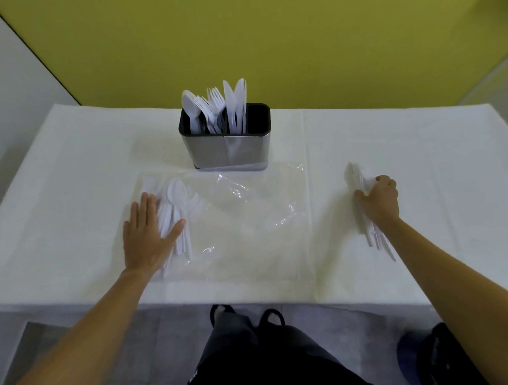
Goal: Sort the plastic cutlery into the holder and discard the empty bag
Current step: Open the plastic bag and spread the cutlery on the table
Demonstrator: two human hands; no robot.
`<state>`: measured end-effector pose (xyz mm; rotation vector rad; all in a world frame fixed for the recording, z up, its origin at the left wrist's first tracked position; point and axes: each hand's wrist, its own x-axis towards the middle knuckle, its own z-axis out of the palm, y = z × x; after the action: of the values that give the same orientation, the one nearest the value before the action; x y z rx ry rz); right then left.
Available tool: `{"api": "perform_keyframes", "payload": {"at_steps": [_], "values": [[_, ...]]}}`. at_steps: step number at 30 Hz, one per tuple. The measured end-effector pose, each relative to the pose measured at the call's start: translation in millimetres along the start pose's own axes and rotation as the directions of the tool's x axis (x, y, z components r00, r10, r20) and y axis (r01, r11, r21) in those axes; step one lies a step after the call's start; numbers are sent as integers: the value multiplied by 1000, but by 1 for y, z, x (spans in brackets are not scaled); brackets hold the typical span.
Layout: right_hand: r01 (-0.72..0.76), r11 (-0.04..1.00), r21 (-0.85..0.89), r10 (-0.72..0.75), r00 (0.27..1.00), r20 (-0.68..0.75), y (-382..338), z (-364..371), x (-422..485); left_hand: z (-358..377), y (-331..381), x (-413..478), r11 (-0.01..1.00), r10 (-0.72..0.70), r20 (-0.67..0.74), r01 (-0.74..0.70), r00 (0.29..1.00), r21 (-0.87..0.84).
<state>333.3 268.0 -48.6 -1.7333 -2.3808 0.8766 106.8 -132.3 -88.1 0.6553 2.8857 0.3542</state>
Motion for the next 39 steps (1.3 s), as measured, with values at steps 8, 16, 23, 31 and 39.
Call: {"api": "perform_keyframes", "payload": {"at_steps": [8,16,23,31,39], "values": [[248,936,-248,-262,965,-24,16,22,-27,-1,3,-1,1000,-4,0,4,1000,-10],[370,835,-408,-348,928,131,26,36,-37,1,4,-1,1000,-14,-4,14,1000,-17],[518,825,-226,-540,841,-42,3,33,-51,-2,6,-2,1000,-17,7,17,1000,-7],[289,764,577,-592,669,449,-69,39,-83,-6,5,-3,970,-32,-32,23,999,-240],[-236,804,546,-426,413,805,-127,96,-98,-26,3,12,767,-450,-107,322,887,-555]]}}
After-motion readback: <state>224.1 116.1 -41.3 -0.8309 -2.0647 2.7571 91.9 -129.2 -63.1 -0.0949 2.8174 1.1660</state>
